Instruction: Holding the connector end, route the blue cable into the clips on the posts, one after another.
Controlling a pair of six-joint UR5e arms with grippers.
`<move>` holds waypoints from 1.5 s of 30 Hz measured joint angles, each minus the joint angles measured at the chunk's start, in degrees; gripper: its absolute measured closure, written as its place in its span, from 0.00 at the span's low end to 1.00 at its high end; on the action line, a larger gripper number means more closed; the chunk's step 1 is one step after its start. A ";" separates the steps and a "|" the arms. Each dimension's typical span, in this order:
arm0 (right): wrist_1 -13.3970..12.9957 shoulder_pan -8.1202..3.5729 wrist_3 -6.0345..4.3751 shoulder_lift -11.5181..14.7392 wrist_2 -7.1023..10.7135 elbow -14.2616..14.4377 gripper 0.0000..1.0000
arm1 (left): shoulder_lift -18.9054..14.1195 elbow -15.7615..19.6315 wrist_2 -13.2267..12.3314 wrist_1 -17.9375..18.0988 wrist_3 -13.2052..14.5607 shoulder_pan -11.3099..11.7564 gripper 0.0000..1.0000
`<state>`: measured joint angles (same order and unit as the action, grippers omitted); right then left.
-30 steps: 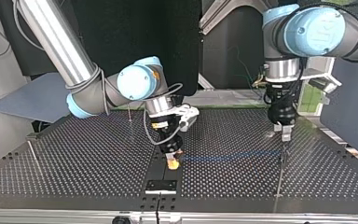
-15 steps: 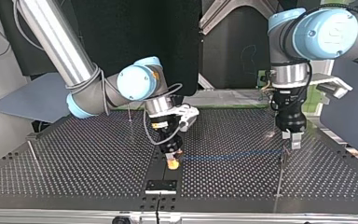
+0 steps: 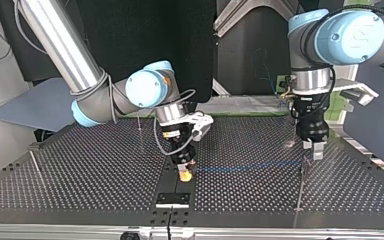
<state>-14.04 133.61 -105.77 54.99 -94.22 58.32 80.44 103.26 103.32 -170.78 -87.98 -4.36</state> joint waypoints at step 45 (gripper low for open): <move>0.05 0.74 0.01 -0.17 0.61 0.00 1.00 | -0.37 -0.01 -7.19 -0.94 1.52 -1.60 0.00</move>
<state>-13.99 134.35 -105.75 54.81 -93.61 58.32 80.07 103.25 96.12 -171.72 -86.46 -5.97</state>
